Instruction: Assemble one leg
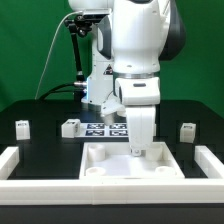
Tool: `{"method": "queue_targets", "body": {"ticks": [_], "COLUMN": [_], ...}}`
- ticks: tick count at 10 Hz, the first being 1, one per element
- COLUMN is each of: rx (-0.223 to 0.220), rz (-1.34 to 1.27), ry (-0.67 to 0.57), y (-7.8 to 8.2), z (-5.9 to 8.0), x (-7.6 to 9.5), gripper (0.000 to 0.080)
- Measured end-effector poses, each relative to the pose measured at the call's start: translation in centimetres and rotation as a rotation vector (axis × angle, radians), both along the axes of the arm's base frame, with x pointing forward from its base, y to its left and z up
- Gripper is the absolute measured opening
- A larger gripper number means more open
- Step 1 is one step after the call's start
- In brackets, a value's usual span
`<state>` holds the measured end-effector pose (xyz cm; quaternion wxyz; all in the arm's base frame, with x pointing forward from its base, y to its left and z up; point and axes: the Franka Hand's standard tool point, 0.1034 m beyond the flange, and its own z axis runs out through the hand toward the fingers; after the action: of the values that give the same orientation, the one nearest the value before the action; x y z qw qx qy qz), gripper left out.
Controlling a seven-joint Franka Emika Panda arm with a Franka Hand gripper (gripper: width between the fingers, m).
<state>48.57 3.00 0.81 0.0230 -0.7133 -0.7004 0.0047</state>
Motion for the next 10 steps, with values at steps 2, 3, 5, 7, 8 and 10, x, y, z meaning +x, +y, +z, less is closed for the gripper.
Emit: {"method": "queue_targets", "body": {"ticks": [2,3,5,7,8,10], "rx": [0.0,0.001,0.02,0.028,0.03,0.03], "rz": [-0.002,-0.003,0.025,0.022,0.024,0.013], "ry": [-0.001,-0.001,0.0,0.003,0.004,0.002], "y": [0.0,0.2,3.2,5.5,6.0,5.8], "z": [0.0,0.0,0.0,0.0,0.0,0.1], "x": [0.0,0.0,-0.3,-0.6,-0.6,-0.5], "gripper": [0.0061,0.0061,0.0061,0.0061,0.0061,0.0061]}}
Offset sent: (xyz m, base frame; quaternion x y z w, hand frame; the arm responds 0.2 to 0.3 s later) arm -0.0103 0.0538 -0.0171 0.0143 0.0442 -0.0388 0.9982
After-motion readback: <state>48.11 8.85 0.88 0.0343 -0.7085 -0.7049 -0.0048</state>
